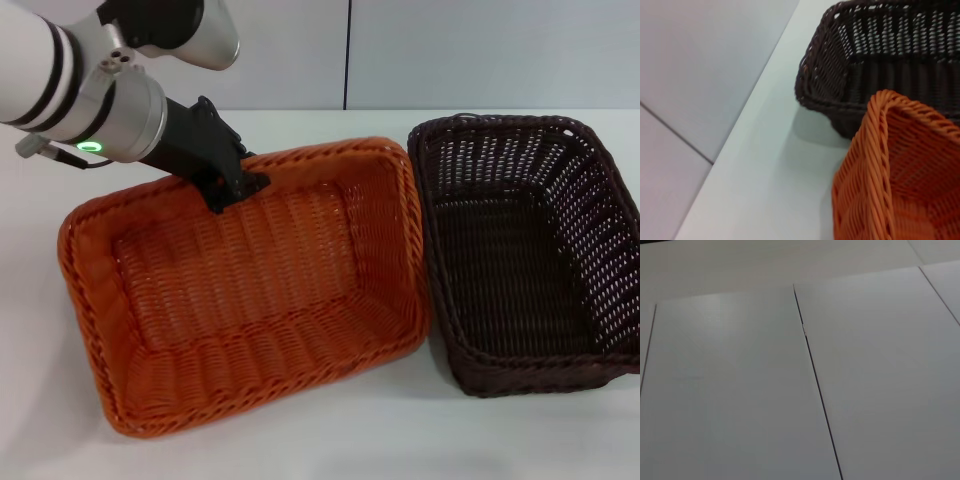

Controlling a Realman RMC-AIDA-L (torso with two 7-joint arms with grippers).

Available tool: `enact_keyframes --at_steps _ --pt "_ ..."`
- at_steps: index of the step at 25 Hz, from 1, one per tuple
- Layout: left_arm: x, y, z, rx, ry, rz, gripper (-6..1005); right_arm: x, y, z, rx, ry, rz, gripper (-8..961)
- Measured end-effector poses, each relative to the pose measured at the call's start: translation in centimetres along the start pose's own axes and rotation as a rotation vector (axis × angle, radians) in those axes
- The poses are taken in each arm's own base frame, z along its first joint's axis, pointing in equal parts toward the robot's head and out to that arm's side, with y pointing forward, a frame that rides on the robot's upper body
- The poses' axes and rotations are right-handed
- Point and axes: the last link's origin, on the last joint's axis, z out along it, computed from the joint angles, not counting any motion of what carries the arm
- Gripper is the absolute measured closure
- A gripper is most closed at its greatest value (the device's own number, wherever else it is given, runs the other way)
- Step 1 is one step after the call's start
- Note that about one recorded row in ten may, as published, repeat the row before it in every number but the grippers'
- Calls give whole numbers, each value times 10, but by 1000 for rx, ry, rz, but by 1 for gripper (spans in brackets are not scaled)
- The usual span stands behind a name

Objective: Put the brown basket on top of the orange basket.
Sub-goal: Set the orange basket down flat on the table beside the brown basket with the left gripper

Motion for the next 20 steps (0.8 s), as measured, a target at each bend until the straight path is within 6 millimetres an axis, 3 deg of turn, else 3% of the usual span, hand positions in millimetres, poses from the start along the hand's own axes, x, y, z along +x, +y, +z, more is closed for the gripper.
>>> enact_keyframes --at_steps 10,13,20 --pt "4 -7 17 -3 -20 9 828 1 0 0 2 3 0 140" --pt "20 -8 34 79 -44 60 828 1 0 0 3 5 1 140" --pt "27 -8 36 82 -43 87 612 0 -1 -5 14 14 -1 140"
